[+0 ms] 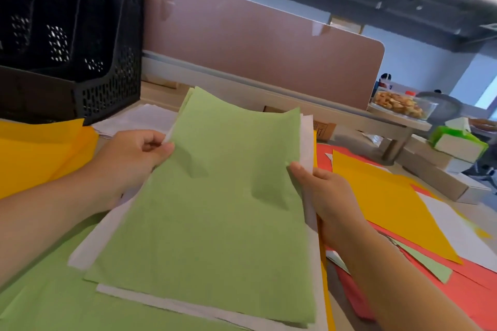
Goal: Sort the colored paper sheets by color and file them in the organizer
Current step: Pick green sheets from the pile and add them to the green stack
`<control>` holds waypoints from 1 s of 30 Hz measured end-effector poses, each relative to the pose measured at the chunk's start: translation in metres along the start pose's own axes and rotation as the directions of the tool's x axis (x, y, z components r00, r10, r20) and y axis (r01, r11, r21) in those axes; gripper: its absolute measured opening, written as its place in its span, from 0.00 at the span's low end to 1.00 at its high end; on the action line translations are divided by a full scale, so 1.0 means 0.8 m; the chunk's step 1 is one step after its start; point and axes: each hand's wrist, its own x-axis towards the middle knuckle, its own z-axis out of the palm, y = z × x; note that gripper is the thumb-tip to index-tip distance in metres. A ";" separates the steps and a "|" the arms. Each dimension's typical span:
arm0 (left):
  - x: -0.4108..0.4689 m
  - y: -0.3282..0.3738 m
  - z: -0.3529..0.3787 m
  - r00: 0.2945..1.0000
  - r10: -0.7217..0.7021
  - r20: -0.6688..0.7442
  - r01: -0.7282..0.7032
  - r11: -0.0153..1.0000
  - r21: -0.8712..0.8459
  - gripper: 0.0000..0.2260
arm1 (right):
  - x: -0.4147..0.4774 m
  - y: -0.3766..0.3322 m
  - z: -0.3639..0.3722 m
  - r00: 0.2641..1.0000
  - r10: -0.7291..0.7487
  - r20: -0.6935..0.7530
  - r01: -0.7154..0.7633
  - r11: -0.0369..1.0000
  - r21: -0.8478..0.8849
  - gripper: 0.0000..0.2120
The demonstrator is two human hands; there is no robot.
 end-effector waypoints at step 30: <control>-0.012 0.009 -0.002 0.988 -0.148 -0.049 0.147 0.989 -0.011 0.06 | -0.002 -0.002 0.002 0.996 0.031 0.081 -0.048 0.975 0.215 0.11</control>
